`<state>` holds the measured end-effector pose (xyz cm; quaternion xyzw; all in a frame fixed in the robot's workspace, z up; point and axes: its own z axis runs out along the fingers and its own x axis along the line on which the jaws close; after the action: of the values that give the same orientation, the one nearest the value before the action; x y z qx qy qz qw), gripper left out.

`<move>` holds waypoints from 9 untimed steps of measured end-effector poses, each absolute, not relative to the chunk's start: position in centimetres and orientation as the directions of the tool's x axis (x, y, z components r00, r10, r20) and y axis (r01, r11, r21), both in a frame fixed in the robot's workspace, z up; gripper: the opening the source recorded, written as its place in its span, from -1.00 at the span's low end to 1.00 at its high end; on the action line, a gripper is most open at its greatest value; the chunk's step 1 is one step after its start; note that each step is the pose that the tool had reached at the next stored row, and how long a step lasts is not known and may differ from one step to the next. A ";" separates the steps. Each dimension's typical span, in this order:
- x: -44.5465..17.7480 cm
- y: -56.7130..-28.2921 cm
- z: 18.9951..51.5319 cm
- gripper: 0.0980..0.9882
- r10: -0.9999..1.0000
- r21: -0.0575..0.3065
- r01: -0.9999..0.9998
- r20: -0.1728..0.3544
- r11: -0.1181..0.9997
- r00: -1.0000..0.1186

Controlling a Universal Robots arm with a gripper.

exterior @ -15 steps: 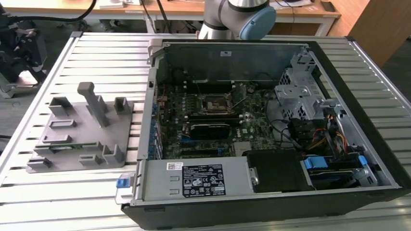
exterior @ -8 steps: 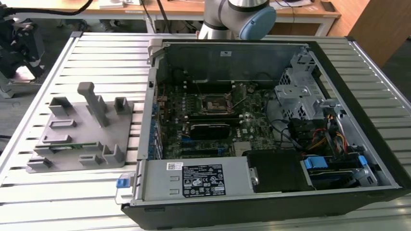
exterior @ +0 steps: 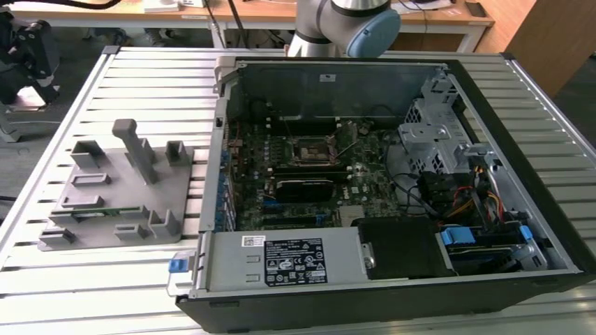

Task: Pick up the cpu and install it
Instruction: 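Pick up the cpu and move it towards the insertion slot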

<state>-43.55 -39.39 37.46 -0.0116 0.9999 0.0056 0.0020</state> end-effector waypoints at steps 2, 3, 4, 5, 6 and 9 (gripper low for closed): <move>-43.5 -39.4 37.7 -0.04 -0.023 0.011 -0.023 -0.004 1.000 -1.000; -43.5 -39.3 37.7 -0.04 -0.023 0.011 -0.023 -0.004 1.000 -1.000; -43.4 -39.3 37.7 -0.04 -0.023 0.011 -0.023 -0.004 1.000 -1.000; -43.4 -39.3 37.7 -0.04 -0.023 0.011 -0.023 -0.004 1.000 -1.000; -43.3 -39.3 37.7 -0.04 -0.023 0.011 -0.023 -0.004 1.000 -1.000; -43.1 -39.3 37.7 -0.04 -0.023 0.011 -0.023 -0.004 1.000 -1.000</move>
<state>-43.05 -39.29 37.72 -0.0116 0.9999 0.0056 0.0020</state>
